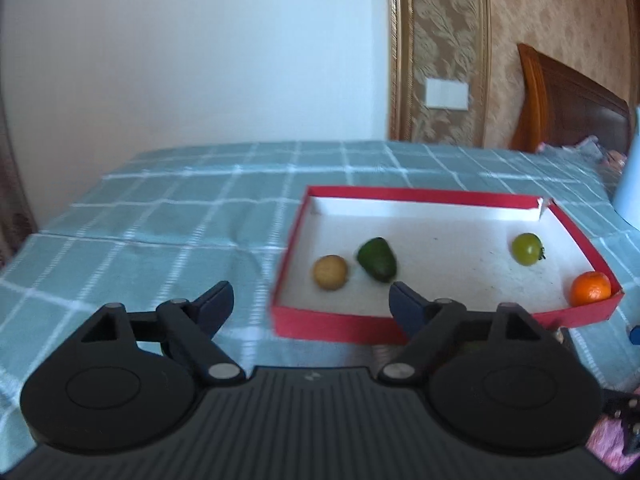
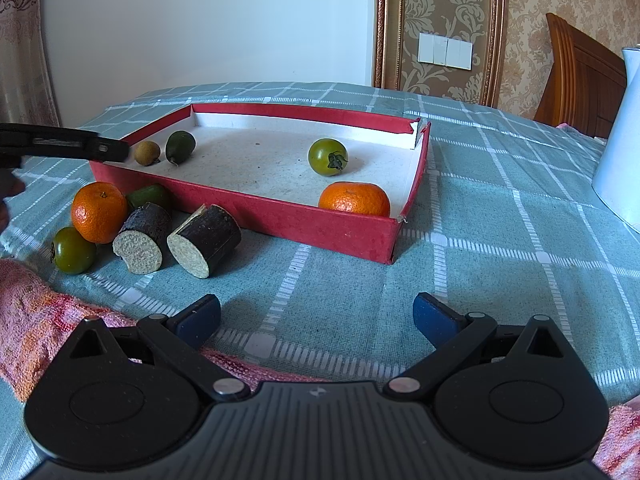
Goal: Organize fruits
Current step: 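Withdraw the left gripper from the tray toward the remaining fruit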
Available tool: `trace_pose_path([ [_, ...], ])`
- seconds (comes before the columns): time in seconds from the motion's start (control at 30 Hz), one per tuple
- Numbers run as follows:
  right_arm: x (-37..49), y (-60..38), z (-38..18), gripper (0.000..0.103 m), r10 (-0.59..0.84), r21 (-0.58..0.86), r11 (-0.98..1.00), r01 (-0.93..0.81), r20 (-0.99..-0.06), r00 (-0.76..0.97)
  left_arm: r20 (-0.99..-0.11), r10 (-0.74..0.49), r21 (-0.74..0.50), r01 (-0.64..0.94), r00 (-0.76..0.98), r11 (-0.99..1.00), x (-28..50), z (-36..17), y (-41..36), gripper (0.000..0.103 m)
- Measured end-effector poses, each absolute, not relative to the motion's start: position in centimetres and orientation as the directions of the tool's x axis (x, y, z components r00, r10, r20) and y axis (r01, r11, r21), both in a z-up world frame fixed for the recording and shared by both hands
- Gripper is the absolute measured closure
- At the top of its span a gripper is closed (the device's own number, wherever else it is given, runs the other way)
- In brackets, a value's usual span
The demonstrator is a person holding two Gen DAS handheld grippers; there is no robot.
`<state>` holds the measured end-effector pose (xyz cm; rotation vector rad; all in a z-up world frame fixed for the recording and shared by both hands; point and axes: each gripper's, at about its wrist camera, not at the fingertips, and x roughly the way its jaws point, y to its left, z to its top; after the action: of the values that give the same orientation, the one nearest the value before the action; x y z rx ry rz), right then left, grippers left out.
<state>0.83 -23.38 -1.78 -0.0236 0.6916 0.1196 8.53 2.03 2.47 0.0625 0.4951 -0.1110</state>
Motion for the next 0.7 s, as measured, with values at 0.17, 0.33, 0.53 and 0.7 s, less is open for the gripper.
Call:
trace_pose_path([
  [0.17,0.8,-23.4,-1.8,0.0,0.102,0.018,0.993,-0.118,-0.637,0.764,-0.486,-0.066,-0.01,0.07,0.871,0.998,6.7,1.8,4.5,0.017],
  [0.33,0.9,-23.4,-1.8,0.0,0.102,0.018,0.993,-0.118,-0.637,0.764,-0.539,-0.015,-0.045,-0.011,0.842,0.999,6.6,-0.1,6.3,0.017],
  [0.53,0.9,-23.3,-1.9,0.0,0.102,0.018,0.993,-0.117,-0.637,0.764,-0.569,0.003,-0.068,-0.051,0.822,0.996,6.8,-0.9,6.9,0.012],
  [0.7,0.9,-23.3,-1.9,0.0,0.102,0.018,0.993,-0.117,-0.637,0.764,-0.591,0.005,-0.076,-0.063,0.807,0.995,7.1,-1.1,7.1,0.01],
])
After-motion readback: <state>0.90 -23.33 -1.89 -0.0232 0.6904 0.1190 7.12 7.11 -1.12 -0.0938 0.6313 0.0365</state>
